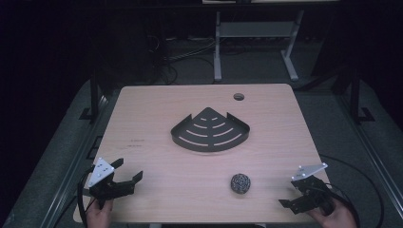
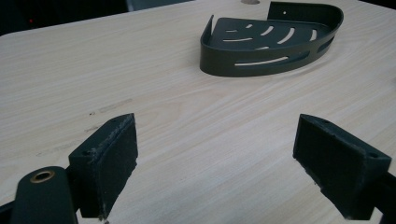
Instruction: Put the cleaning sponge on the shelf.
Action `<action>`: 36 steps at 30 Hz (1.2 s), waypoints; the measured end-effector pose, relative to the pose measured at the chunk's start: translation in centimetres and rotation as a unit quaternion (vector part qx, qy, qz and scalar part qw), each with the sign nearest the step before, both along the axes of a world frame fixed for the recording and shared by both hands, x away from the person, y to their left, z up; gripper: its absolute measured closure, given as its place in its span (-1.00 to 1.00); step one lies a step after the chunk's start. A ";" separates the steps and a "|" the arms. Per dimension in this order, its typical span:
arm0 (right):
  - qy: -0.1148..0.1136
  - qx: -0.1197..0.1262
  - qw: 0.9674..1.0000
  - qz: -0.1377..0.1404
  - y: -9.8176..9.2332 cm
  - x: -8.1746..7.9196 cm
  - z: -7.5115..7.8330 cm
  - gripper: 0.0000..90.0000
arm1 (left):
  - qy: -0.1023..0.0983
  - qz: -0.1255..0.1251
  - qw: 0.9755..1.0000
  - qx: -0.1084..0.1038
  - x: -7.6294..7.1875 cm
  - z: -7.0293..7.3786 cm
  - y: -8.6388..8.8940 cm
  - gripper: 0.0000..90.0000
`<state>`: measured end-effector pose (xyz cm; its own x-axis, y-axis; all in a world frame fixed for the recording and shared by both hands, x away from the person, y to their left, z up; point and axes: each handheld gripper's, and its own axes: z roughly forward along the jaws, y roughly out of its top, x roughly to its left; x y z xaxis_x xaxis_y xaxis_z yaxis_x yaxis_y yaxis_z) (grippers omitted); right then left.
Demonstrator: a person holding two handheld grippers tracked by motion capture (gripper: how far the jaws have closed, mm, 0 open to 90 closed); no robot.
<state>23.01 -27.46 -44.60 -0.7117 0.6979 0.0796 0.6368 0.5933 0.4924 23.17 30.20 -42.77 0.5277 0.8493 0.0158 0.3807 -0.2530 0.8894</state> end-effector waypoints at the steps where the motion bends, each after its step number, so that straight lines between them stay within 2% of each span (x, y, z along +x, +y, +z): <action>1: 0.000 -0.002 1.000 0.002 0.1 0.0 0.0 -0.66 | 0.001 -0.002 1.000 0.002 0.0 0.0 0.0 -0.71; 5: -0.001 0.002 1.000 0.006 0.5 0.1 0.1 -0.66 | 0.001 -0.003 1.000 -0.005 -0.2 -0.1 -0.1 -0.71; 6: -0.001 0.003 1.000 0.007 0.7 0.1 0.1 -0.66 | 0.002 -0.003 1.000 -0.001 -0.2 -0.1 -0.1 -0.71; 11: 0.002 -0.012 1.000 0.022 1.6 0.1 0.0 -0.66 | 0.003 -0.006 1.000 -0.001 0.0 -0.2 -0.1 -0.71; 17: -0.002 -0.016 0.999 0.038 3.0 0.1 0.3 -0.66 | -0.001 -0.002 1.000 -0.002 -0.2 -0.2 0.1 -0.71; 24: -0.003 -0.018 0.998 0.058 4.1 0.1 0.3 -0.66 | 0.004 -0.002 1.000 -0.003 -0.2 -0.3 0.2 -0.71; 32: 0.003 -0.026 0.997 0.067 5.0 0.2 0.0 -0.66 | 0.002 -0.001 1.000 -0.001 -0.1 -0.3 0.4 -0.71; 36: 0.002 -0.024 0.997 0.073 5.5 0.2 0.0 -0.66 | 0.004 0.000 1.000 -0.007 -0.2 -0.3 0.4 -0.71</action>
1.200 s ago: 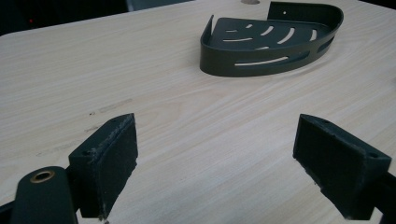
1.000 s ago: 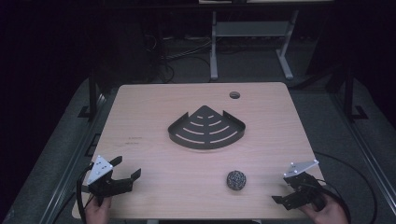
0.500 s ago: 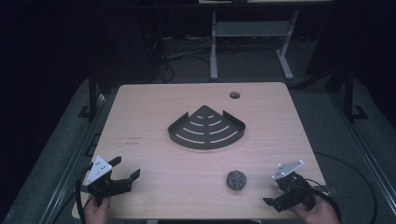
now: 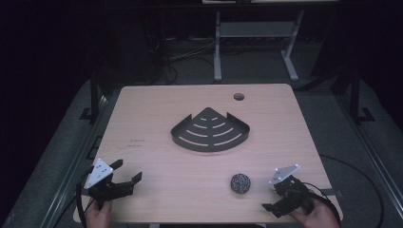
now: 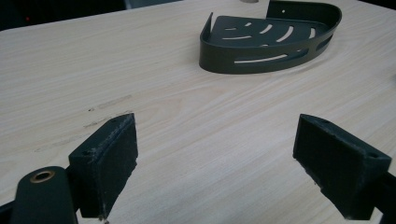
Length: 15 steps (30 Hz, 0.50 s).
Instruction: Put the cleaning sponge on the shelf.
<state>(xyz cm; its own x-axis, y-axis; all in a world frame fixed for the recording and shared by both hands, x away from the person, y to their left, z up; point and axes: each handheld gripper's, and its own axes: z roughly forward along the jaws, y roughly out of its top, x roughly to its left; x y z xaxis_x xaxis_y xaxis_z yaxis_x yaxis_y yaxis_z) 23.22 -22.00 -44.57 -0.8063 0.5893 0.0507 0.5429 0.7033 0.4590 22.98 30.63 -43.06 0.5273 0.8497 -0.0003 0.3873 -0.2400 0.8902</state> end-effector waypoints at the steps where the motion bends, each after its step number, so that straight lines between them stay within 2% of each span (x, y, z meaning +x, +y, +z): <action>1: 0.000 -0.001 1.000 0.002 0.1 0.0 0.0 -0.66 | -0.001 0.000 1.000 0.002 0.0 0.0 0.0 -0.71; 4: 0.001 -0.008 1.000 0.006 0.6 0.0 -0.1 -0.66 | -0.001 0.000 1.000 0.004 0.0 0.0 0.0 -0.71; 15: -0.001 -0.007 1.000 0.022 1.9 0.1 0.1 -0.67 | -0.004 0.000 1.000 0.004 -0.1 0.1 0.0 -0.71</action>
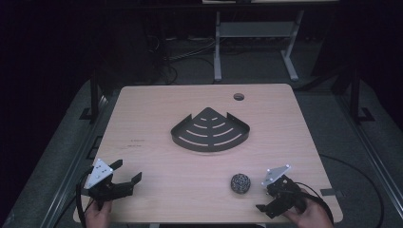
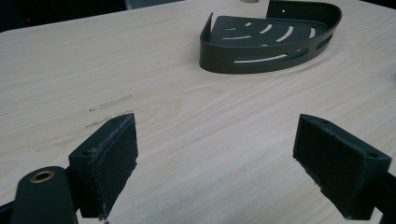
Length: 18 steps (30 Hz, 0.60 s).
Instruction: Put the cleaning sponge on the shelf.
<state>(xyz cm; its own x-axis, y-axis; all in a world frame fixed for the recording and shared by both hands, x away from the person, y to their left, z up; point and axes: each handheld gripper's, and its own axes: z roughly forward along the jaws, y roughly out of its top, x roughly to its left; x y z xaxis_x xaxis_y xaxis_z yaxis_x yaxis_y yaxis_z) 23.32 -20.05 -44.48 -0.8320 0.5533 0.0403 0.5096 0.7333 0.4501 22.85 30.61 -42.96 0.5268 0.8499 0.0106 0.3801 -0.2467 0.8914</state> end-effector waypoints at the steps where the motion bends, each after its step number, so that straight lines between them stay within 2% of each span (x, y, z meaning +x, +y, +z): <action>1: -0.002 -0.002 1.000 0.002 0.2 0.1 0.0 -0.67 | -0.001 0.001 1.000 0.001 0.0 0.0 0.0 -0.71; 4: -0.002 -0.010 1.000 0.010 0.7 0.4 0.2 -0.67 | -0.002 0.003 1.000 0.001 0.1 0.0 0.1 -0.71; 10: -0.010 -0.010 1.000 0.026 1.9 0.9 1.0 -0.67 | -0.005 0.004 1.000 0.002 0.0 0.2 0.0 -0.70; 13: -0.007 -0.015 0.999 0.033 2.4 1.3 1.2 -0.67 | -0.002 0.002 1.000 -0.005 0.0 0.1 0.2 -0.71; 16: -0.006 -0.021 0.999 0.039 2.9 1.6 1.4 -0.67 | -0.005 0.004 1.000 0.001 0.0 0.2 0.2 -0.71; 18: -0.006 -0.022 0.999 0.041 3.2 1.9 1.5 -0.67 | -0.004 0.004 1.000 -0.003 0.0 0.2 0.2 -0.71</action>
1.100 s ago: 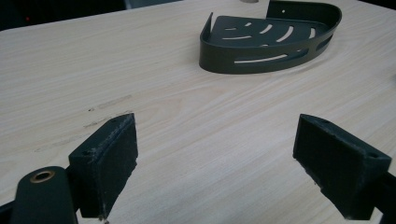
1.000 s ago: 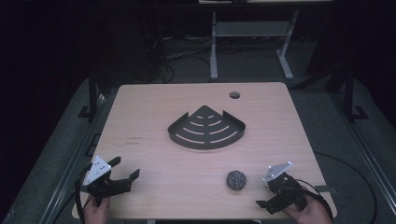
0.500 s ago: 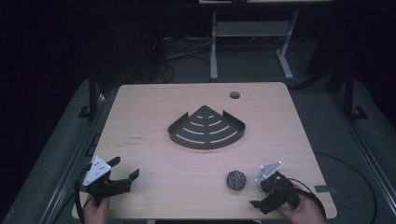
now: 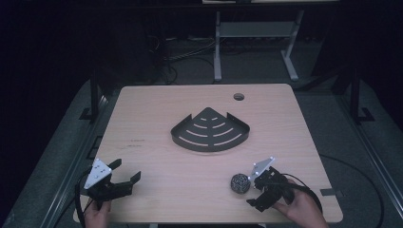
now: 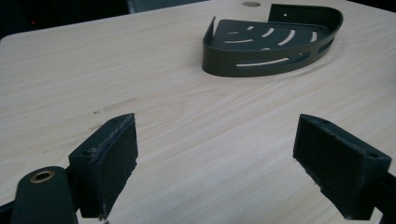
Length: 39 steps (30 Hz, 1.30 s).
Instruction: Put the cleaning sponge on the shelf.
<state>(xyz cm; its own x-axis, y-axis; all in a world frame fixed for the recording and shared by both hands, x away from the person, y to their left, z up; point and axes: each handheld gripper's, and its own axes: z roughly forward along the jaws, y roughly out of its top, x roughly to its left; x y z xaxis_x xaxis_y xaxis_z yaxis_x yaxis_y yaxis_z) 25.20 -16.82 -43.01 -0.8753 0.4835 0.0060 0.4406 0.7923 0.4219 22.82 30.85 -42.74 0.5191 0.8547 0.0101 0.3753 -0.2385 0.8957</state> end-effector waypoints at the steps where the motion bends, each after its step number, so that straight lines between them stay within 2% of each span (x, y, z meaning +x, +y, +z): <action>1: -0.001 0.000 1.000 0.002 0.1 0.1 0.1 -0.67 | 0.000 -0.001 1.000 -0.003 0.0 0.0 0.0 -0.71; 23: 0.004 -0.028 0.999 0.023 3.3 2.2 0.0 -0.66 | -0.001 0.000 1.000 -0.002 0.0 0.1 0.1 -0.71; 39: 0.016 -0.052 0.998 0.028 4.2 3.1 -0.6 -0.53 | -0.002 0.000 1.000 -0.008 0.0 0.1 0.2 -0.71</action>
